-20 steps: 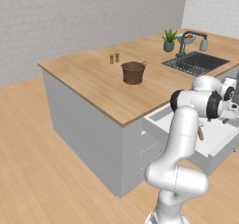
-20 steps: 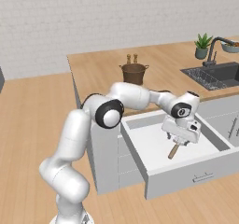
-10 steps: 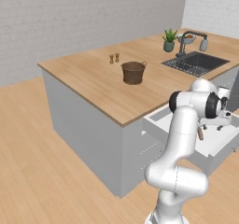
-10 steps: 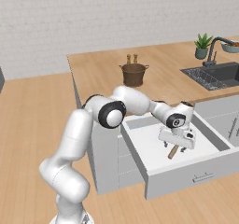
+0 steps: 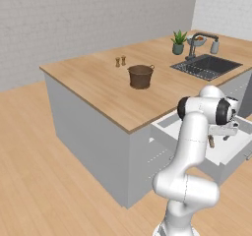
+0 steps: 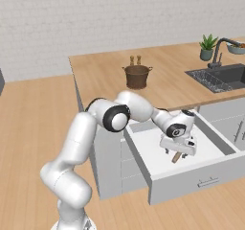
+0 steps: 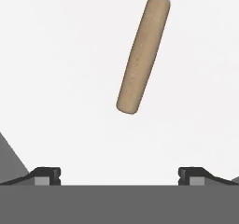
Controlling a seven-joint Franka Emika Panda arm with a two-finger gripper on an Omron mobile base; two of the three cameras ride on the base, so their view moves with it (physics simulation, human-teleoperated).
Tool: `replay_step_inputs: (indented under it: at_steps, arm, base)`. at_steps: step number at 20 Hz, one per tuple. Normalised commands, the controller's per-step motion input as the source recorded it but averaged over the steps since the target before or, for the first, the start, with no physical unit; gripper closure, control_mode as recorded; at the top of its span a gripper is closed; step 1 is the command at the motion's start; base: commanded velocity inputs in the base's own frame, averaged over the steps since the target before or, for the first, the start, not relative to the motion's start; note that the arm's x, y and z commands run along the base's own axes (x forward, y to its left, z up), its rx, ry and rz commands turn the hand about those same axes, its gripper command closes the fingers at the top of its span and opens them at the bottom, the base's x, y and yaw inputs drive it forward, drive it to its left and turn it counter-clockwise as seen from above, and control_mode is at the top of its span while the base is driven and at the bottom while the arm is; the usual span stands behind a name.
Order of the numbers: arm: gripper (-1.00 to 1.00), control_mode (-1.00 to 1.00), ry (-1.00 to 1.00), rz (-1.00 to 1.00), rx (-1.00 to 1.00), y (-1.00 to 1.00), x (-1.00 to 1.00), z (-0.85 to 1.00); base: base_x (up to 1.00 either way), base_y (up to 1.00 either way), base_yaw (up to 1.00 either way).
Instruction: Pick the pizza cutter from the drawer and place it on the counter.
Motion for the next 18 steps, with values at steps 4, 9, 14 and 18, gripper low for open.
replay_step_inputs:
  at_steps: [4, 9, 14, 18]
  arm:
    - [-1.0, -1.0, -0.03, 0.0, 0.0, 0.02, 0.26, -0.42]
    - [-1.0, -1.0, -0.01, 0.0, 0.0, 0.04, 0.35, -0.33]
    - [-1.0, -1.0, 0.0, 0.0, 0.0, -0.11, 0.29, -0.19]
    - [-1.0, -1.0, 0.0, 0.0, -0.03, -0.16, 0.08, -0.26]
  base:
    - [0.0, 0.0, 0.0]
    - [0.0, 0.0, 0.0]
    - [0.0, 0.0, 0.0]
    - [0.0, 0.0, 0.0]
